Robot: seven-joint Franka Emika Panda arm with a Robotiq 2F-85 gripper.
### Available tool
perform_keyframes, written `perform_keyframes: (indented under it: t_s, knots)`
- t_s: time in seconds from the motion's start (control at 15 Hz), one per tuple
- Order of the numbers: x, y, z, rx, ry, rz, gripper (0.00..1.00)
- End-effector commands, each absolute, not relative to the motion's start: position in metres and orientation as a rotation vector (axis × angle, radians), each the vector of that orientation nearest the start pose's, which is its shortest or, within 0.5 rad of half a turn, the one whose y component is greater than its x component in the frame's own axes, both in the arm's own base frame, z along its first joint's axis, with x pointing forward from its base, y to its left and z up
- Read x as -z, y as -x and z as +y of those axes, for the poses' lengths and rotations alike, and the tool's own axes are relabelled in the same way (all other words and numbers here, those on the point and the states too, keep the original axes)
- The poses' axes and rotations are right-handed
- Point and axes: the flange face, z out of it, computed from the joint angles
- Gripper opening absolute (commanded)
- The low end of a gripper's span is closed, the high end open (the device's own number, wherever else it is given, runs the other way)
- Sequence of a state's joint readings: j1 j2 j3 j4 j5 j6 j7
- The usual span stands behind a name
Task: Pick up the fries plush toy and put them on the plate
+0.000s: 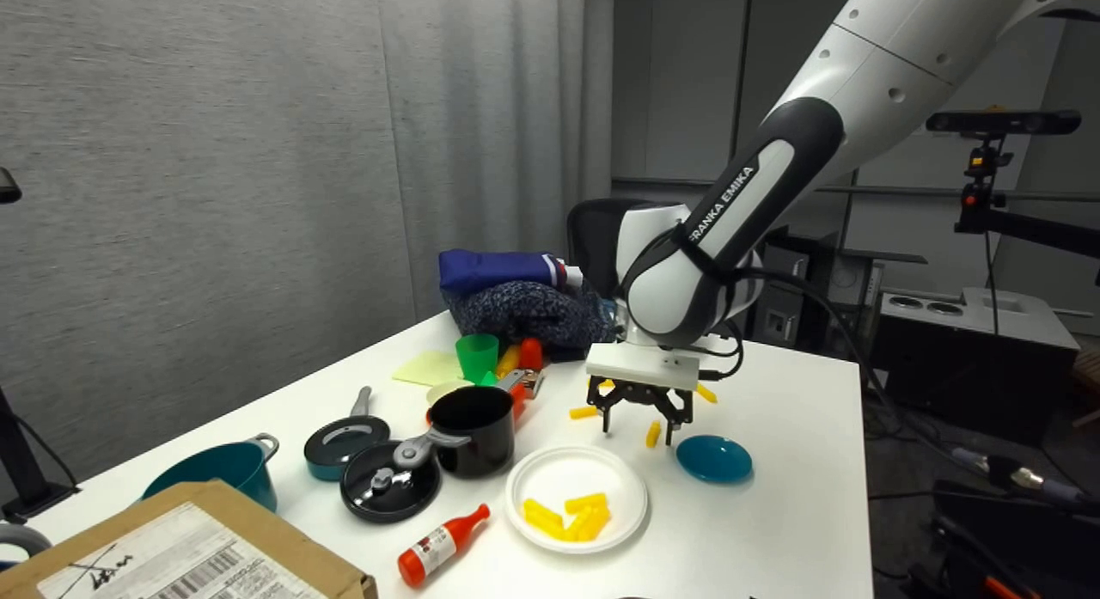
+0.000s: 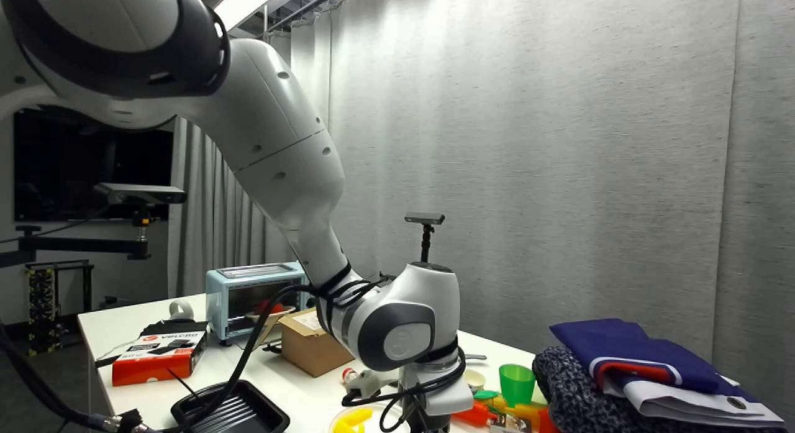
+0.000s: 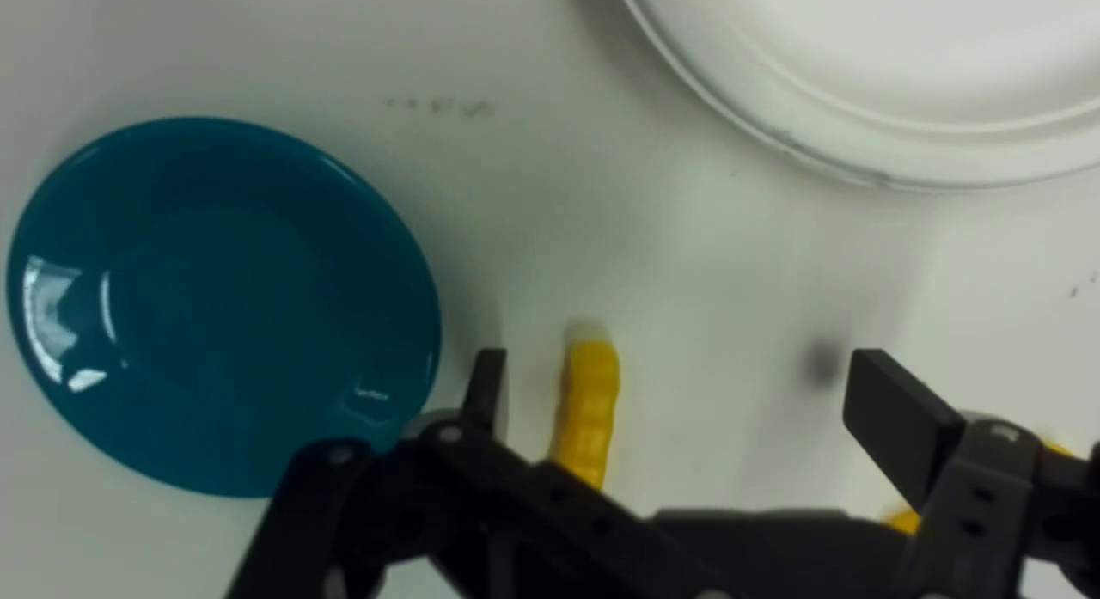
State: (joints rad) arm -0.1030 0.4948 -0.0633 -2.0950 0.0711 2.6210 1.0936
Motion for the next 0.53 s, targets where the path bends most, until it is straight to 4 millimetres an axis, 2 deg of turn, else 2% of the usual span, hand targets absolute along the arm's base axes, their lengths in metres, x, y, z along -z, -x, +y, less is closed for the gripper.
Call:
perform_keyframes:
  t_s: [0.0,0.07,0.13,0.2,0.47]
  knots:
    - [-0.1721,-0.5854,-0.0963,0.021,2.491,1.897,1.0]
    - [-0.1699,-0.5854,-0.0959,0.023,2.494,1.898,1.0]
    - [-0.17,-0.5861,-0.0949,0.03,2.498,1.897,0.92]
    - [-0.172,-0.5869,-0.0947,0.041,2.499,1.896,0.72]
    - [-0.1759,-0.5911,-0.0921,0.077,2.509,1.885,0.41]
